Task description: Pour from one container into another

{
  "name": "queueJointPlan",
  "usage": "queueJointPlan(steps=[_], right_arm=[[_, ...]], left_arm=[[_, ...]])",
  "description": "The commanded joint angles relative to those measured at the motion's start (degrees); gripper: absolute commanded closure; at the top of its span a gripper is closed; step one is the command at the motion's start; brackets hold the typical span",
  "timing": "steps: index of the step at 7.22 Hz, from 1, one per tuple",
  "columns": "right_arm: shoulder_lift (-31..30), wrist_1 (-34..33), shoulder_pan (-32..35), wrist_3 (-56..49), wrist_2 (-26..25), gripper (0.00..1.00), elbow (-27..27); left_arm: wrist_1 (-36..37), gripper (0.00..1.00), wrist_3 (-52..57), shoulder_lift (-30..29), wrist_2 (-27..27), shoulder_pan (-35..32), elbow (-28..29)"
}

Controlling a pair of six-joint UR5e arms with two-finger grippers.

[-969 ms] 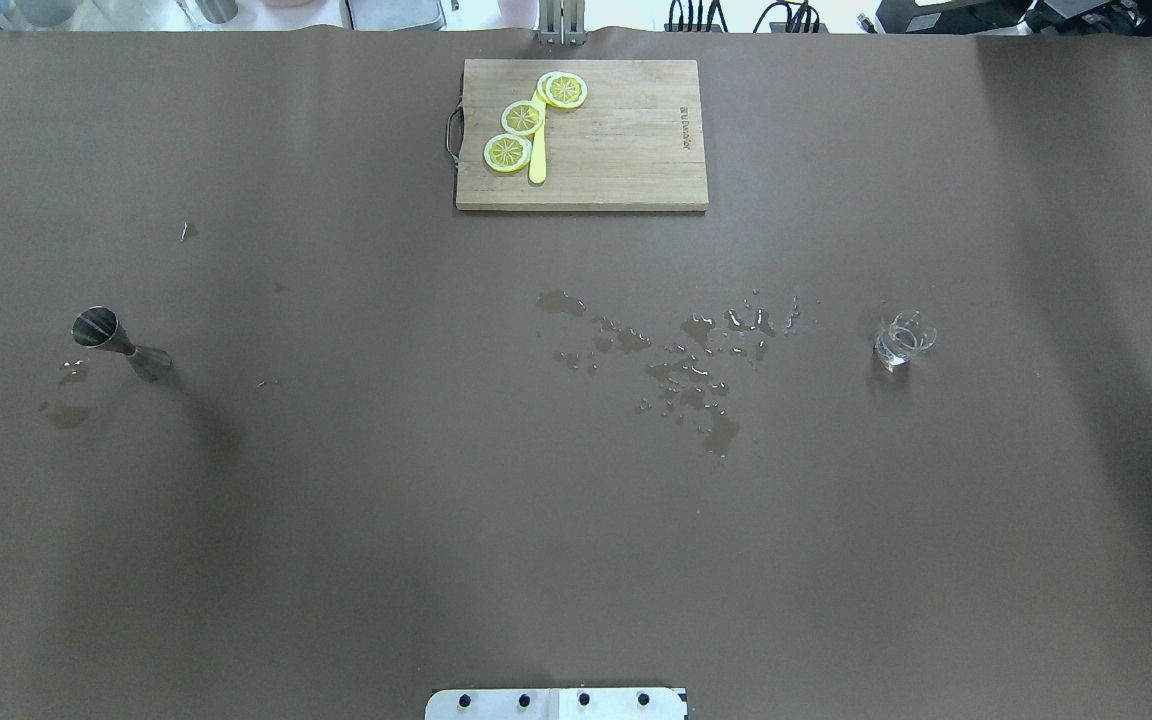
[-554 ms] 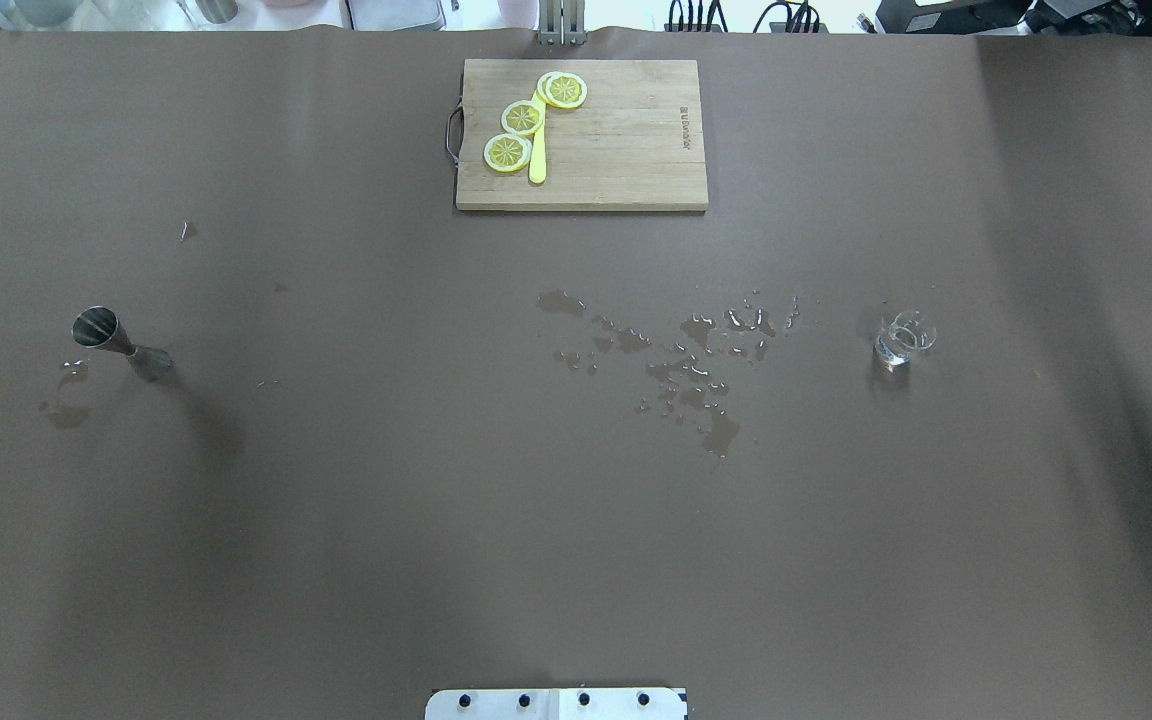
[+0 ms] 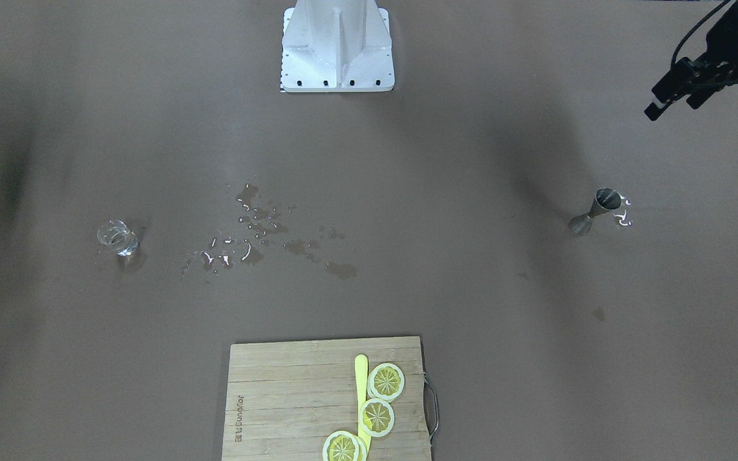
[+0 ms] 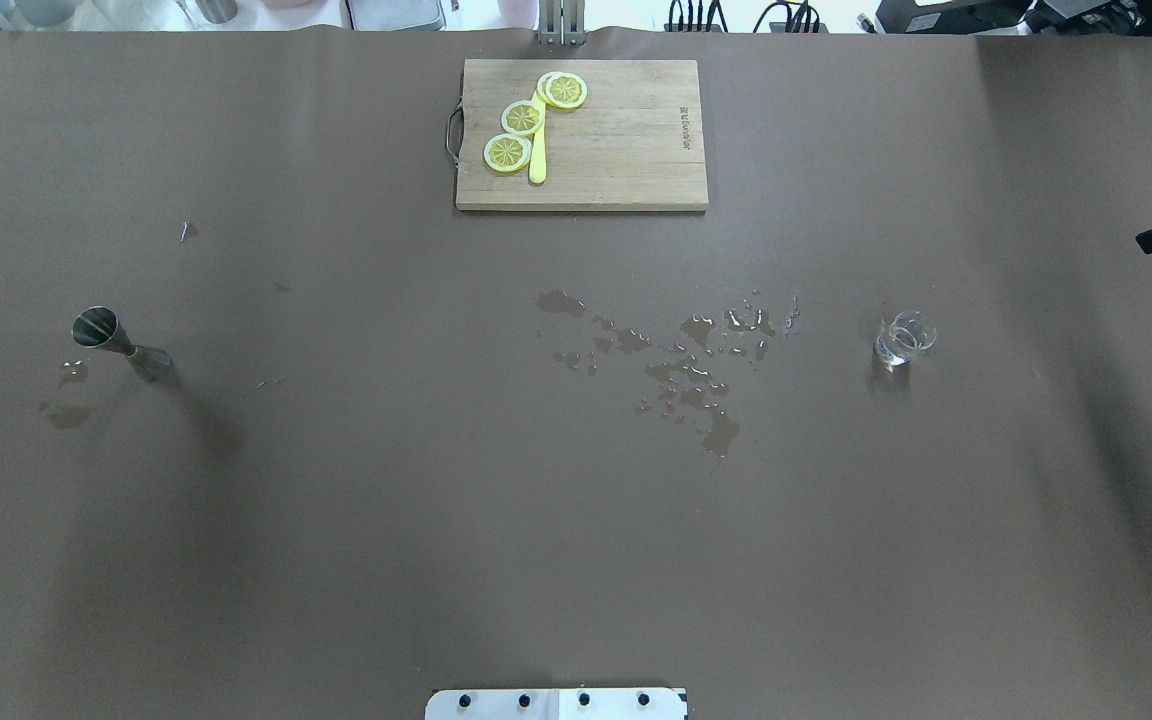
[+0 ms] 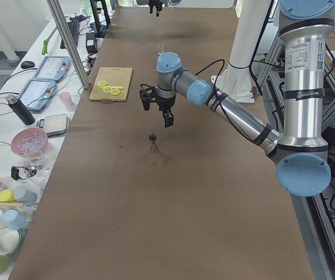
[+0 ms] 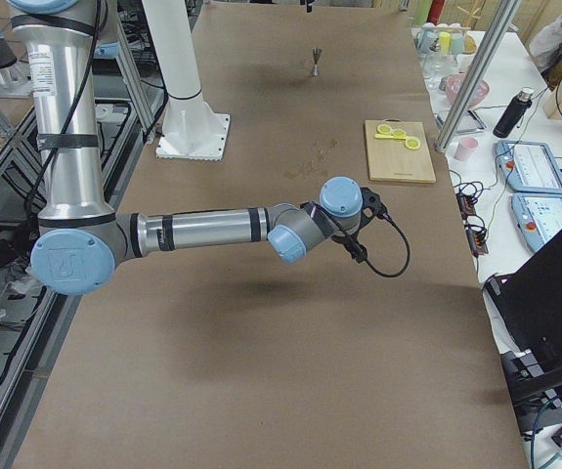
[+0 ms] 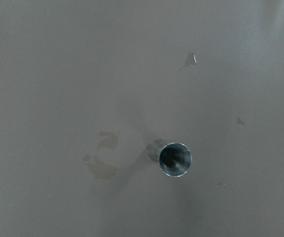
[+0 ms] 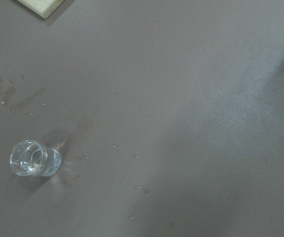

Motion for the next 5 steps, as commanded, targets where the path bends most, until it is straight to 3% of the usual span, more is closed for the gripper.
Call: queueJointPlan(steps=[1,2,3,5], right_arm=[[-0.43,2.21,-0.17,-6.55,3.72,0.02,-0.64],[-0.69,3.43,-0.17,-8.86,6.17,0.03,-2.39],[-1.30,3.96,-0.34,-10.62,6.28,0.03,-1.88],[-2.79,7.37,-1.04,-14.49,6.98,0.02,-1.44]], left_arm=[[-3.31,0.02,-6.76,3.97,2.34,6.15,-3.84],[-10.83,0.02,-11.83,7.75,8.80,11.31,-4.72],[-18.82,0.02,-16.32,12.31,11.04,14.84,-4.47],[-23.38,0.02,-18.20,12.89,10.45,15.76,-3.42]])
